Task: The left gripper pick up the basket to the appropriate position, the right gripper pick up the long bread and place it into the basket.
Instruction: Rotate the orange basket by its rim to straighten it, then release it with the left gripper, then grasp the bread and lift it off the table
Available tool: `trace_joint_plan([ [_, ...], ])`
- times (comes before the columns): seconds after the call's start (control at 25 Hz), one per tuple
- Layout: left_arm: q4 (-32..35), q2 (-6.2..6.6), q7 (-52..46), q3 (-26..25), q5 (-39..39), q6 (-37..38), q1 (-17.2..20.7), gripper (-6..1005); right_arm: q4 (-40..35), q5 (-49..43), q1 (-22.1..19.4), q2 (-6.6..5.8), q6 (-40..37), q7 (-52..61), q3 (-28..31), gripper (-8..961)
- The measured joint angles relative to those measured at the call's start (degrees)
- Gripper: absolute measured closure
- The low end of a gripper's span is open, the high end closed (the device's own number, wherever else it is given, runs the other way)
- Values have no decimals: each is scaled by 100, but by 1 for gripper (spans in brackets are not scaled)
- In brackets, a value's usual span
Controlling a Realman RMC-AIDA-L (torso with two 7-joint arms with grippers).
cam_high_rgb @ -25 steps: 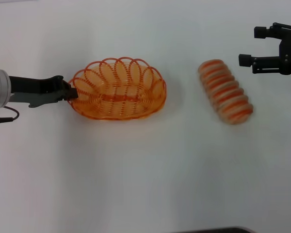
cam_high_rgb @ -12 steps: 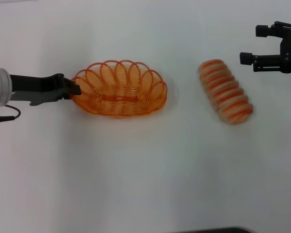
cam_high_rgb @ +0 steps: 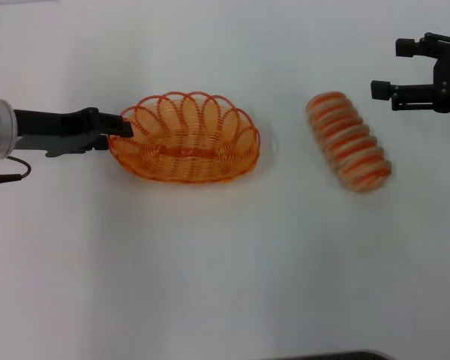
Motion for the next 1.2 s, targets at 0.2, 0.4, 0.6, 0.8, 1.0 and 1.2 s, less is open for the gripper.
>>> trace_joint_plan([
  [0.2,88,11,17,5,8,23,6,462,0,-6,0,0,4,0,0,7],
  [0.4,144,37,320,16,41,74,-55,331,0,-9,0,0,6,0,-1,7],
  [0.6,267,92,1182,-144,-131,346,-131,300,0,-21,-5,7,2,23,-6,7],
  [0.8,486,80,2111,-196,-318,725,-187,296,0,-21,-4,9,-17,78,-40,8],
  [1.0,504,128,3518,-475,-799,1435,-258,297,0,-5,15,6,-53,64,-53,8],
  [1.2,567,176,5125,-1131,-1330,2387,-157,299,0,-2,0,3,-63,27,-61,7],
])
